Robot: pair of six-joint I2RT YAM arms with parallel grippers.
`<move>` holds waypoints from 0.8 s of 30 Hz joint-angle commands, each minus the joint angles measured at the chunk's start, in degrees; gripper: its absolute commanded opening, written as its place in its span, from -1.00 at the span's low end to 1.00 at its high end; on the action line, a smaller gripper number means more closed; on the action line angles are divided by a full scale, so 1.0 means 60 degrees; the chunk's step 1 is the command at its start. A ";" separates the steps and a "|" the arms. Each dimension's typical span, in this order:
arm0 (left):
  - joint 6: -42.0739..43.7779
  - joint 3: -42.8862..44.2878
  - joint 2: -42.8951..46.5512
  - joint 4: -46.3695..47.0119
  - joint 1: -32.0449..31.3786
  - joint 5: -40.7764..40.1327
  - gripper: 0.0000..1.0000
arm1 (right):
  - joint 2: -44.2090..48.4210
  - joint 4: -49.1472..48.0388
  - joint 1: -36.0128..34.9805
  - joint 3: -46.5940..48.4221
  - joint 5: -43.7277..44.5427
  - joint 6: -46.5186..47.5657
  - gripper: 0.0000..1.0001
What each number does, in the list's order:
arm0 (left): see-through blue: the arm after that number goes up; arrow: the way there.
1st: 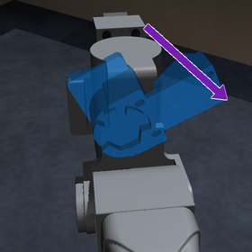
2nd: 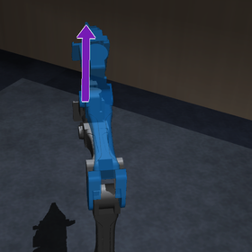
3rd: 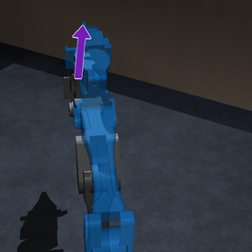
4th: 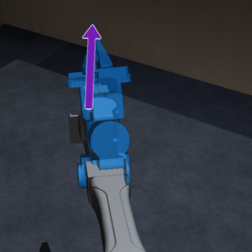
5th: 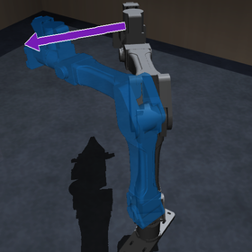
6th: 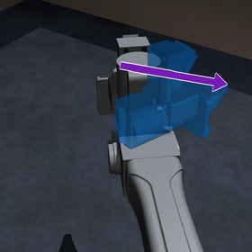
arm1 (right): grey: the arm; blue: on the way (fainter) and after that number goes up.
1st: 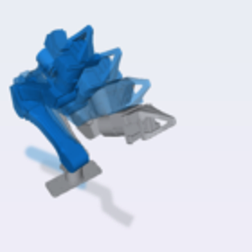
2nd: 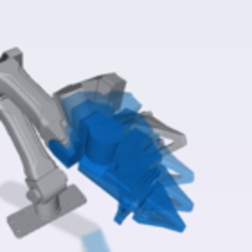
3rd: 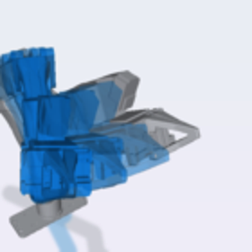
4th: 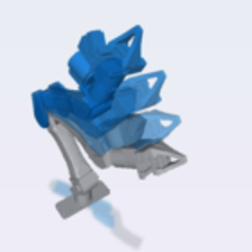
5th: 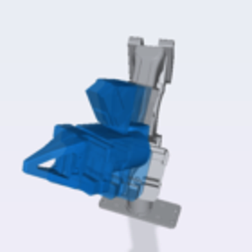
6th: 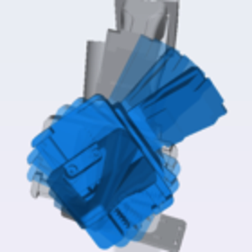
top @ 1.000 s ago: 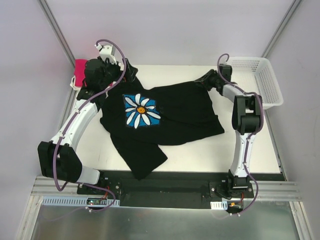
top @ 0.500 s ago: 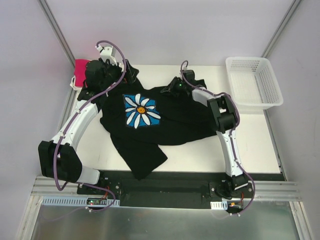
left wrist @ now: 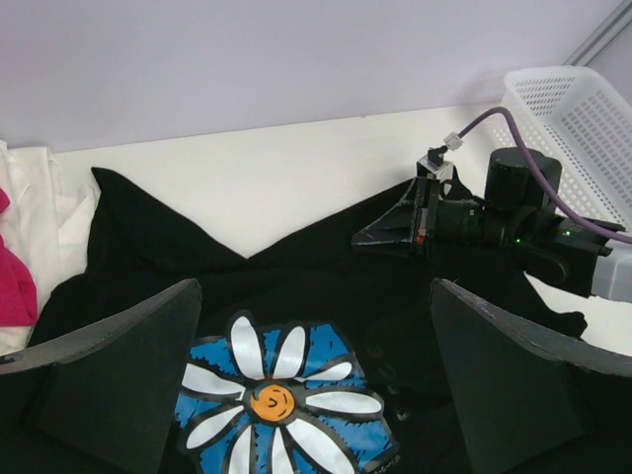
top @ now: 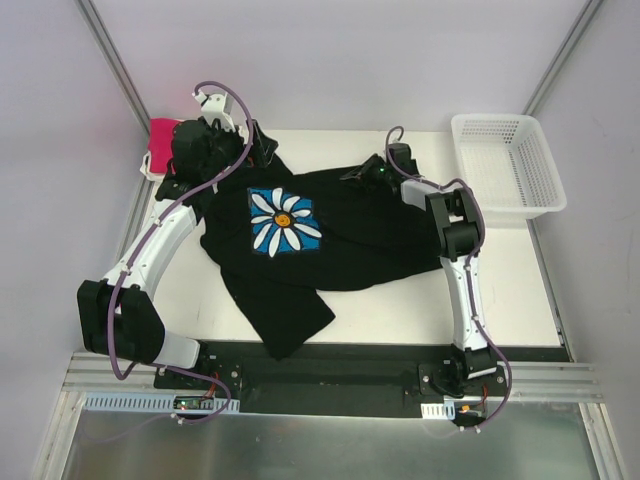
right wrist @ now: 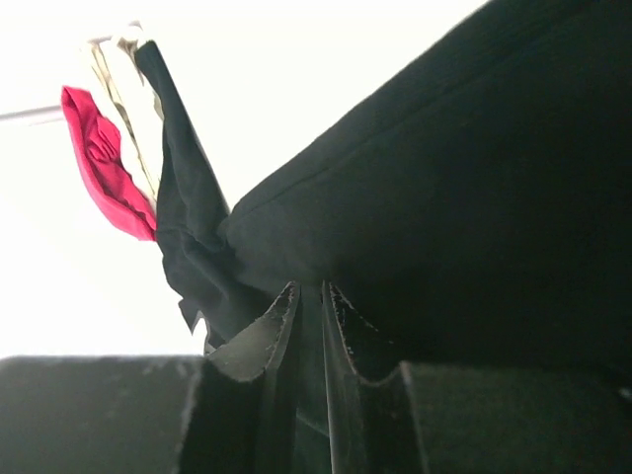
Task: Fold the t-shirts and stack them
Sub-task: Flatten out the tshirt
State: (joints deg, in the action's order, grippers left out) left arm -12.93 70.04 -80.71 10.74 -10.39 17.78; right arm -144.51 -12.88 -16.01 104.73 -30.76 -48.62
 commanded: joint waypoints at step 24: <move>0.0749 0.0732 -0.0566 -0.0603 0.0062 0.2717 0.98 | 0.0208 0.0565 0.2595 0.0633 0.0909 0.0544 -0.56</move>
State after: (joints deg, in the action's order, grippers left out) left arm -10.33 70.85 -81.36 8.95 -10.39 24.25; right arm -143.46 -13.37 -2.11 104.18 -27.18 -47.97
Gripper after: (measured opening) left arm 0.992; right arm 0.205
